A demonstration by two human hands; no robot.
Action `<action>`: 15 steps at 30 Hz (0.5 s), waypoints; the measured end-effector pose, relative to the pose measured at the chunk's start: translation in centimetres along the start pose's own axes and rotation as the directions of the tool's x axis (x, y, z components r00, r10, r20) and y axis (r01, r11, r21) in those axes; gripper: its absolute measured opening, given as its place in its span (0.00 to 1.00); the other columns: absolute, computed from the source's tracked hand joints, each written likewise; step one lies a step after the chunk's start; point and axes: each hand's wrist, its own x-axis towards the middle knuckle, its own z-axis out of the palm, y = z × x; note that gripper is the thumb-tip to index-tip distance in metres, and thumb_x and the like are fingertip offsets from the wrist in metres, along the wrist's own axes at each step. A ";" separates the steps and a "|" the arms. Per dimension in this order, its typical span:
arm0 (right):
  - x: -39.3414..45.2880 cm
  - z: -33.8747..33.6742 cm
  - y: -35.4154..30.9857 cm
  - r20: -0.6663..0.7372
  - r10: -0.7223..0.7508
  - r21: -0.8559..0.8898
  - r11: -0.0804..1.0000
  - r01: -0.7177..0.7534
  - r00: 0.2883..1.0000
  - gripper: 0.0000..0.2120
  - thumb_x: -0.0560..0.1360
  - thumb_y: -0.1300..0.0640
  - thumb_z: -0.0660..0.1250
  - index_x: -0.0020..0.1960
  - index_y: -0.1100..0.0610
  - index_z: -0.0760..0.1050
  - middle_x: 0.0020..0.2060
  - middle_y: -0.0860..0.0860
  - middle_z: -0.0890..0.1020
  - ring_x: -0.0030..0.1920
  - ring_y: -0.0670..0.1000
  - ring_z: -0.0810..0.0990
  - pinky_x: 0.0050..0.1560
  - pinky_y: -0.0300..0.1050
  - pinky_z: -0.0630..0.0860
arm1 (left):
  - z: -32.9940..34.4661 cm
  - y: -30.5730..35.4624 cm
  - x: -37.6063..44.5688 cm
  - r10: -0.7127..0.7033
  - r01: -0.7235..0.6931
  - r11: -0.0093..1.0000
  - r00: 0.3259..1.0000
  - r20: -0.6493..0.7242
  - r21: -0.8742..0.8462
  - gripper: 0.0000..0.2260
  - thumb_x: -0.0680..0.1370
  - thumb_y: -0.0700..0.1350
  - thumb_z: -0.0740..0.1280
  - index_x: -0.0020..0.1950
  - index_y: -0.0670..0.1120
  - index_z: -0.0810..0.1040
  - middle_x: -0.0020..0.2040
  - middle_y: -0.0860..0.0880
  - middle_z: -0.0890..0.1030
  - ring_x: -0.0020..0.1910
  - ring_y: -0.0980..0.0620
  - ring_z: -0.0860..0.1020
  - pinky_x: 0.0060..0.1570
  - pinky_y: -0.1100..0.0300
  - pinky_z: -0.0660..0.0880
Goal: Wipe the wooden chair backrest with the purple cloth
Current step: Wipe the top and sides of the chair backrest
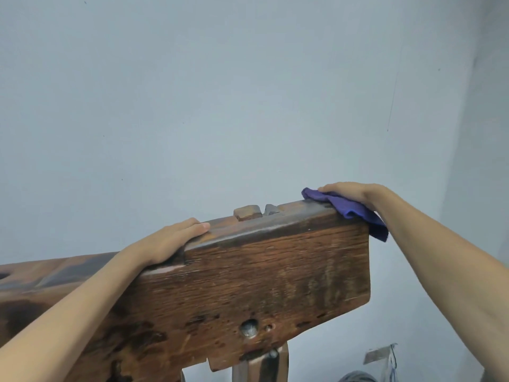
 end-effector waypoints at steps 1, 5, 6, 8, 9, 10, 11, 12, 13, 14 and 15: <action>-0.5 -0.2 0.9 0.011 -0.036 0.147 0.989 0.034 0.999 0.29 0.74 0.32 0.66 0.56 0.57 0.84 0.49 0.57 0.88 0.43 0.56 0.86 0.47 0.50 0.79 | 0.0 0.0 0.2 0.017 -0.017 1.000 1.000 -0.004 -0.007 0.24 0.72 0.75 0.54 0.46 0.59 0.79 0.49 0.57 0.83 0.53 0.53 0.80 0.68 0.46 0.68; -0.4 2.2 6.7 -0.115 -0.149 0.683 0.706 0.187 0.982 0.20 0.75 0.38 0.68 0.41 0.54 0.88 0.42 0.56 0.86 0.35 0.51 0.85 0.32 0.43 0.80 | 0.2 -0.2 1.3 0.056 -0.057 0.998 0.998 -0.010 -0.036 0.24 0.73 0.73 0.56 0.42 0.57 0.80 0.46 0.55 0.84 0.50 0.50 0.81 0.66 0.44 0.70; 0.0 3.6 8.4 -0.133 -0.124 0.747 0.640 0.181 0.983 0.22 0.76 0.39 0.66 0.39 0.54 0.87 0.40 0.57 0.85 0.34 0.52 0.85 0.33 0.44 0.81 | 0.2 -0.3 1.4 0.058 -0.058 0.997 0.998 -0.016 -0.042 0.24 0.72 0.73 0.56 0.41 0.57 0.80 0.45 0.54 0.84 0.49 0.50 0.81 0.65 0.44 0.71; 0.5 6.5 12.4 -0.118 -0.025 0.784 0.612 0.109 0.993 0.27 0.81 0.40 0.59 0.36 0.55 0.86 0.41 0.59 0.85 0.36 0.54 0.86 0.39 0.47 0.81 | 0.3 -0.4 1.7 0.061 -0.062 0.996 0.998 -0.022 -0.056 0.24 0.72 0.73 0.57 0.39 0.55 0.81 0.43 0.54 0.84 0.46 0.50 0.81 0.63 0.45 0.72; 0.4 8.1 14.6 -0.108 0.028 0.785 0.616 0.068 0.994 0.28 0.82 0.41 0.57 0.37 0.56 0.87 0.43 0.61 0.86 0.38 0.56 0.87 0.42 0.49 0.82 | 0.4 -0.3 1.8 0.064 -0.065 0.996 0.998 -0.022 -0.062 0.24 0.72 0.73 0.57 0.39 0.55 0.81 0.42 0.54 0.84 0.44 0.52 0.81 0.62 0.46 0.72; -0.2 9.7 17.0 -0.089 0.064 0.781 0.624 0.030 0.994 0.28 0.82 0.41 0.57 0.39 0.56 0.88 0.46 0.61 0.87 0.41 0.57 0.87 0.46 0.51 0.82 | 0.4 -0.3 1.9 0.058 -0.060 0.996 0.998 -0.021 -0.068 0.24 0.71 0.73 0.57 0.39 0.56 0.82 0.42 0.56 0.85 0.43 0.53 0.81 0.61 0.48 0.72; -0.9 11.2 18.3 -0.066 0.095 0.779 0.627 -0.008 0.993 0.25 0.82 0.43 0.60 0.42 0.57 0.88 0.48 0.62 0.87 0.43 0.59 0.88 0.48 0.55 0.82 | 0.5 -0.2 2.0 0.048 -0.050 0.996 0.999 -0.019 -0.075 0.24 0.71 0.73 0.57 0.40 0.56 0.83 0.42 0.57 0.85 0.43 0.55 0.82 0.61 0.49 0.72; -2.1 12.4 19.4 -0.076 0.106 0.768 0.641 -0.009 0.991 0.19 0.80 0.45 0.65 0.44 0.57 0.87 0.47 0.63 0.87 0.42 0.60 0.87 0.48 0.61 0.83 | 0.4 -0.1 2.1 0.038 -0.039 0.996 0.999 -0.018 -0.081 0.24 0.71 0.73 0.57 0.42 0.57 0.85 0.43 0.58 0.86 0.43 0.56 0.82 0.62 0.49 0.72; -2.4 13.7 19.0 -0.103 0.113 0.716 0.698 -0.005 0.988 0.14 0.76 0.47 0.71 0.42 0.57 0.86 0.43 0.63 0.86 0.37 0.60 0.86 0.44 0.65 0.83 | 0.5 -0.2 2.2 0.026 -0.028 0.995 1.000 -0.014 -0.092 0.25 0.71 0.73 0.58 0.44 0.57 0.85 0.45 0.58 0.86 0.44 0.56 0.83 0.63 0.49 0.72; -3.0 14.8 18.4 -0.128 0.159 0.653 0.756 -0.038 0.979 0.11 0.70 0.48 0.75 0.38 0.56 0.85 0.36 0.61 0.84 0.32 0.58 0.84 0.37 0.62 0.82 | 0.4 -0.2 2.2 0.020 -0.020 0.995 1.000 -0.005 -0.101 0.26 0.71 0.72 0.58 0.46 0.55 0.86 0.46 0.56 0.87 0.46 0.55 0.84 0.65 0.48 0.71; -3.9 15.7 18.0 -0.048 0.160 0.590 0.801 -0.102 0.986 0.11 0.67 0.46 0.75 0.36 0.54 0.83 0.31 0.58 0.81 0.28 0.53 0.82 0.34 0.55 0.81 | 0.4 -0.2 2.2 0.014 -0.013 0.994 1.000 0.005 -0.105 0.27 0.72 0.72 0.58 0.47 0.54 0.87 0.47 0.54 0.88 0.47 0.53 0.84 0.66 0.47 0.71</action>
